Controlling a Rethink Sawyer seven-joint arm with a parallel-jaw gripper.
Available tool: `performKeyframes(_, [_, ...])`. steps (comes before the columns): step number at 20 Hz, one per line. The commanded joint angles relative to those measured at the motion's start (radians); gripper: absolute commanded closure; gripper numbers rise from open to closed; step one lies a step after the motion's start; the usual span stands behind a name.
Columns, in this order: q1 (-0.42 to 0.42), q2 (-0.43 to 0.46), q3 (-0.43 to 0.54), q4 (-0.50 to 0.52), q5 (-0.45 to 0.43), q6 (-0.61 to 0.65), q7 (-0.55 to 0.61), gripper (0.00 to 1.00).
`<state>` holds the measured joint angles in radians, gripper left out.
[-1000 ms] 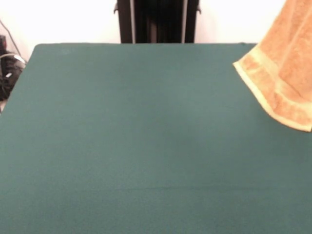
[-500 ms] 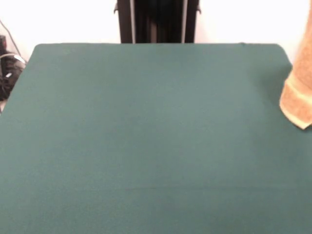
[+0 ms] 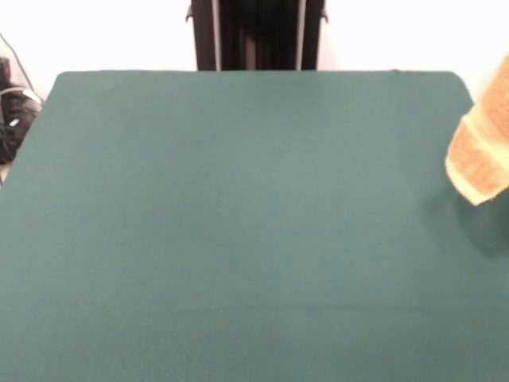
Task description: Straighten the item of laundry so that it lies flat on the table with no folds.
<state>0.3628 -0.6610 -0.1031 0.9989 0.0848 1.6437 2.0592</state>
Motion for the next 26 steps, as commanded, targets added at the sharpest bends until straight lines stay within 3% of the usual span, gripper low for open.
performKeyframes(1, [0.000, -0.034, 0.001, 0.082, -0.007, -0.067, 0.200, 1.00])
performKeyframes(4, [0.007, -0.081, -0.043, 0.190, -0.023, -0.169, 0.212, 1.00])
performKeyframes(12, [-0.068, -0.106, -0.067, 0.241, -0.125, -0.193, 0.012, 1.00])
performKeyframes(18, [-0.125, -0.129, -0.034, 0.320, -0.156, -0.249, -0.074, 1.00])
performKeyframes(21, [-0.162, -0.131, 0.014, 0.375, -0.157, -0.340, -0.149, 1.00])
performKeyframes(25, [-0.207, -0.132, 0.081, 0.464, -0.086, -0.415, -0.170, 1.00])
performKeyframes(26, [-0.207, -0.131, 0.090, 0.460, -0.106, -0.417, -0.187, 1.00])
